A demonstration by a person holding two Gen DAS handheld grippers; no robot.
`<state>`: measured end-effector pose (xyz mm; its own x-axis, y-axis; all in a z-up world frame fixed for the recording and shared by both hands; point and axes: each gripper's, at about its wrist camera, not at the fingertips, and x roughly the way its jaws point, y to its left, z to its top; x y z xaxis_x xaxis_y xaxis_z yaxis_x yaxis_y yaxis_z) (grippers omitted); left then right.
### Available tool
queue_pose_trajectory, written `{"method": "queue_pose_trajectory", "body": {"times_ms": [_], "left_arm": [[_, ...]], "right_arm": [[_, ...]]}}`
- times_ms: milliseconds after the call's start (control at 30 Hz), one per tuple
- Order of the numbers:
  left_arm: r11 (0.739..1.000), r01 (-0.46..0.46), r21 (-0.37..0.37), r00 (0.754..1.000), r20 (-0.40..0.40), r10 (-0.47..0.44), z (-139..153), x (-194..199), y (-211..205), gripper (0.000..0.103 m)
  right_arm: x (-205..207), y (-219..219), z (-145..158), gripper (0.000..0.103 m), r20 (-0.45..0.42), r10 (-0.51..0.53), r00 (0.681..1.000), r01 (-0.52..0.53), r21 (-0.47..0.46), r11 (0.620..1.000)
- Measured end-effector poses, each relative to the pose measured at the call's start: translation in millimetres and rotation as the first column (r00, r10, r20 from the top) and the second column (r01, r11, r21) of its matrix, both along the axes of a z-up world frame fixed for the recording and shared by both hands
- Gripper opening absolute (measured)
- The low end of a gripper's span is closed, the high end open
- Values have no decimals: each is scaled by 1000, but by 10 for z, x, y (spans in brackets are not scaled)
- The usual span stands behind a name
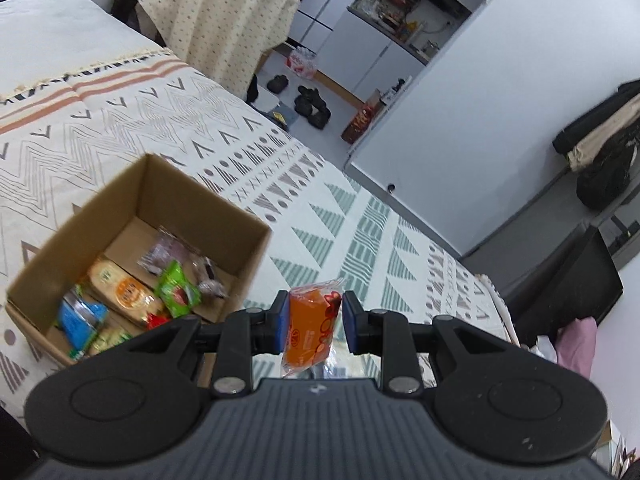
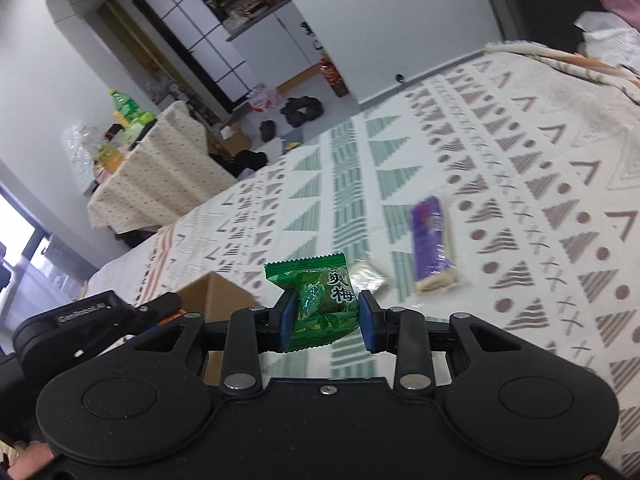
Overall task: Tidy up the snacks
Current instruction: 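Carry both held candies up and over the cardboard box, then open both grippers to drop the candies into the box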
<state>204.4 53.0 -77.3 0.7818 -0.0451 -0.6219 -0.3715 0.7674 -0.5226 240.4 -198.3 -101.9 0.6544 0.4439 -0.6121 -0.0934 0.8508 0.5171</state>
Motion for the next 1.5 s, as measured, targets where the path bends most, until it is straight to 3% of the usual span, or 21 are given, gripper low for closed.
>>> {"method": "queue_pose_trajectory", "body": {"times_ms": [500, 767, 1167, 1333, 1500], "left_arm": [[979, -191, -75, 981, 26, 193, 31, -152, 834, 26], [962, -250, -108, 968, -14, 250, -170, -114, 1192, 26], [940, -310, -144, 951, -59, 304, -440, -26, 1389, 31], [939, -322, -120, 946, -73, 315, -442, -16, 1369, 46], [942, -322, -96, 945, -98, 313, -421, -5, 1342, 69]], "right_arm": [[193, 907, 272, 32, 61, 164, 985, -164, 7, 986], [295, 1383, 159, 32, 41, 237, 971, -237, 0, 971], [456, 1763, -74, 32, -15, 270, 963, -270, -10, 963], [533, 1861, -91, 33, -20, 270, 963, -270, -15, 963], [569, 1799, -28, 46, 4, 240, 971, -240, -5, 971]]}}
